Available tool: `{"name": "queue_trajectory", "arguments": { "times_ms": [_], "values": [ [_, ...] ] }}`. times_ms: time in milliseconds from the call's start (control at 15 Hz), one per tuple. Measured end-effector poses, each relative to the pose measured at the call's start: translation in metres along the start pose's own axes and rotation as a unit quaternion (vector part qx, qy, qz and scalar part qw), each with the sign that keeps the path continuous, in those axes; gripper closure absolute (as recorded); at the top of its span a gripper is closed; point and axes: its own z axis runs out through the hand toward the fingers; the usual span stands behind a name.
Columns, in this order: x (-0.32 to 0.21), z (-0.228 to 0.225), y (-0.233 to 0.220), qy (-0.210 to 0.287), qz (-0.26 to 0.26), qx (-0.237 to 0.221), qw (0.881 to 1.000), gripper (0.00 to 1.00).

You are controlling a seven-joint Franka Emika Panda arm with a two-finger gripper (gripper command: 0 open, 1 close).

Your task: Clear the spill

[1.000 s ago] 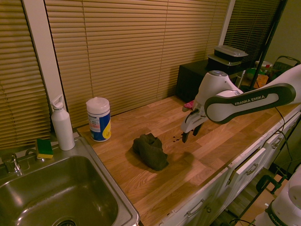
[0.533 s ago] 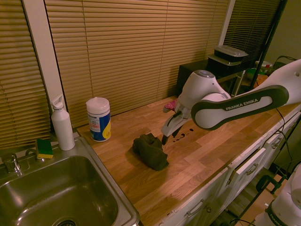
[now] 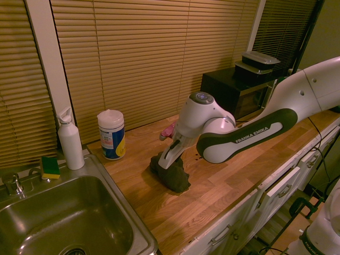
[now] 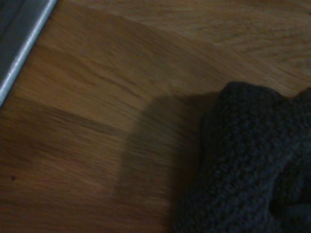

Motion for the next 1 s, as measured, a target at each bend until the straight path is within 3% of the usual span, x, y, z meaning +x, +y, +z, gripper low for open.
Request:
{"name": "queue_trajectory", "arguments": {
  "times_ms": [133, 200, 1000],
  "values": [
    [0.001, 0.013, -0.010, 0.022, 0.007, -0.013, 1.000, 0.00],
    [0.003, 0.022, -0.013, 0.030, 0.014, -0.018, 0.999, 1.00],
    [0.008, 0.057, -0.025, 0.043, 0.050, -0.036, 0.997, 1.00]
  ]
}}
